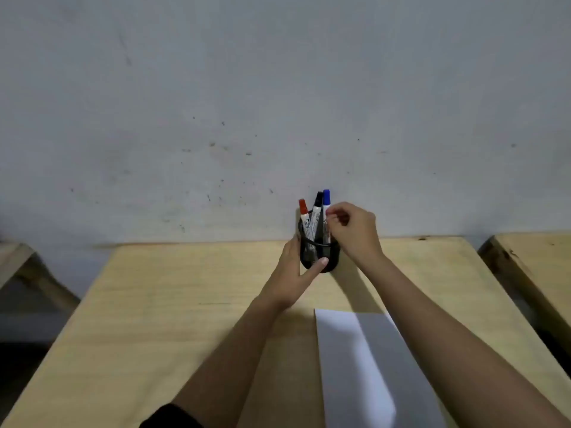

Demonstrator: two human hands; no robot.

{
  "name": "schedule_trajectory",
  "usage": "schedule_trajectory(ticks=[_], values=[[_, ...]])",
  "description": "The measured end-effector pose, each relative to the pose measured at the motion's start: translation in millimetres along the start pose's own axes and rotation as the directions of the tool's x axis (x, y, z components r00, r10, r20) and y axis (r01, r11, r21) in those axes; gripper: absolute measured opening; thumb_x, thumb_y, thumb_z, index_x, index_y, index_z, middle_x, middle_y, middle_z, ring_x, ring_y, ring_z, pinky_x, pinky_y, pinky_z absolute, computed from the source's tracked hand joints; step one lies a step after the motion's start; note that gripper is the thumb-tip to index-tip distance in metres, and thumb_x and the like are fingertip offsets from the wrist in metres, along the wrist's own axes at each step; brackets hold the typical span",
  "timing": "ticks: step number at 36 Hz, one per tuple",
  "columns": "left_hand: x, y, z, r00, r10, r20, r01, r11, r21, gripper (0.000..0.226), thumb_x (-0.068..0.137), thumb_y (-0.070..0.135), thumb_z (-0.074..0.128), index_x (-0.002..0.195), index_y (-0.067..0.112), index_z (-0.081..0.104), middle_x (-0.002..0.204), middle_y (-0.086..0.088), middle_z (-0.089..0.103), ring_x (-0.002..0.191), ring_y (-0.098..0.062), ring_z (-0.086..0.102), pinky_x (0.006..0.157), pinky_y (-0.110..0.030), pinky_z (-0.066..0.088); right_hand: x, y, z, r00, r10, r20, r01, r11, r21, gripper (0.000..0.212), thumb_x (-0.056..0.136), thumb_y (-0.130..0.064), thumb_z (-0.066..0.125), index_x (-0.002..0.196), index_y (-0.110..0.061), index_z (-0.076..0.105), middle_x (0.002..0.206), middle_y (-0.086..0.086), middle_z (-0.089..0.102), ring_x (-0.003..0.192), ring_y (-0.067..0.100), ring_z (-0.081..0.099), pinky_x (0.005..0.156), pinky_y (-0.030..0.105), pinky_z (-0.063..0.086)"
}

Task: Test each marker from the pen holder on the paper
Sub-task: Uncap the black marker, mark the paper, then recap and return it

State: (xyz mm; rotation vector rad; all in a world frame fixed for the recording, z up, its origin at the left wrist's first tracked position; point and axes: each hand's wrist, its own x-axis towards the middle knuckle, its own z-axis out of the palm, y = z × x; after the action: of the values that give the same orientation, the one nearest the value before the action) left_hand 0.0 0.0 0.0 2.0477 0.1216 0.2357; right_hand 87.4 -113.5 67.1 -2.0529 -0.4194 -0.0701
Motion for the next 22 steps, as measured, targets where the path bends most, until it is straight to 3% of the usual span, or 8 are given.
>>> schedule_trajectory(ticks=[2,5,6,12,18,22], values=[[6.4,-0.5,3.9,1.0,0.011,-0.003,-0.011,0.997,-0.077,0.064,0.085,0.045,0.061,0.14,0.035,0.031,0.13,0.014,0.046,0.121,0.01,0.041,0.096,-0.008,0.035,4.8,-0.5,3.5,1.0,-0.028,0.002,0.028,0.999,-0.044,0.017,0.081,-0.002,0.056,0.087,-0.006,0.071,0.079,0.007,0.069,0.072,0.014,0.061,0.067,0.006,0.046],[17.0,-9.7,11.3,0.999,0.013,-0.039,-0.019,0.988,-0.155,0.067,0.076,0.037,0.073,0.133,0.03,0.039,0.127,0.01,0.054,0.119,-0.002,0.051,0.099,-0.025,0.044,12.0,-4.5,10.5,0.999,-0.054,0.008,0.054,0.992,-0.117,0.013,0.079,-0.008,0.059,0.079,-0.008,0.071,0.071,0.006,0.066,0.067,0.019,0.063,0.07,0.032,0.056],[18.9,-13.3,14.0,0.998,0.002,-0.07,-0.013,0.989,-0.144,0.069,0.072,0.037,0.076,0.131,0.029,0.041,0.124,0.009,0.056,0.116,-0.004,0.053,0.098,-0.029,0.046,12.7,-5.2,12.1,0.998,-0.066,0.001,0.065,0.988,-0.141,0.011,0.078,-0.01,0.059,0.078,-0.008,0.071,0.069,0.005,0.065,0.066,0.02,0.063,0.071,0.034,0.056],[24.9,-27.3,18.5,0.989,0.017,-0.145,-0.033,0.994,-0.107,0.069,0.068,0.034,0.08,0.126,0.028,0.045,0.12,0.009,0.057,0.111,-0.003,0.055,0.092,-0.025,0.048,13.1,-8.4,20.6,0.992,-0.124,-0.013,0.116,0.96,-0.256,0.015,0.081,-0.012,0.061,0.084,-0.001,0.071,0.083,0.016,0.07,0.078,0.028,0.066,0.074,0.037,0.056],[26.0,-28.7,18.3,0.988,0.025,-0.15,-0.043,0.992,-0.12,0.068,0.069,0.031,0.08,0.127,0.026,0.045,0.121,0.007,0.057,0.109,-0.003,0.055,0.089,-0.017,0.045,14.7,-8.6,27.6,0.993,-0.115,0.014,0.115,0.962,-0.248,0.016,0.079,-0.007,0.06,0.086,0.003,0.071,0.086,0.021,0.071,0.085,0.032,0.067,0.081,0.042,0.055],[26.5,-29.8,18.6,0.99,0.039,-0.139,-0.055,0.992,-0.117,0.071,0.067,0.033,0.08,0.129,0.024,0.044,0.122,0.005,0.057,0.112,-0.005,0.056,0.095,-0.025,0.048,15.8,-7.9,25.5,0.995,-0.097,0.014,0.098,0.977,-0.19,0.012,0.077,-0.004,0.063,0.084,-0.003,0.072,0.084,0.016,0.072,0.083,0.028,0.067,0.081,0.037,0.055]])
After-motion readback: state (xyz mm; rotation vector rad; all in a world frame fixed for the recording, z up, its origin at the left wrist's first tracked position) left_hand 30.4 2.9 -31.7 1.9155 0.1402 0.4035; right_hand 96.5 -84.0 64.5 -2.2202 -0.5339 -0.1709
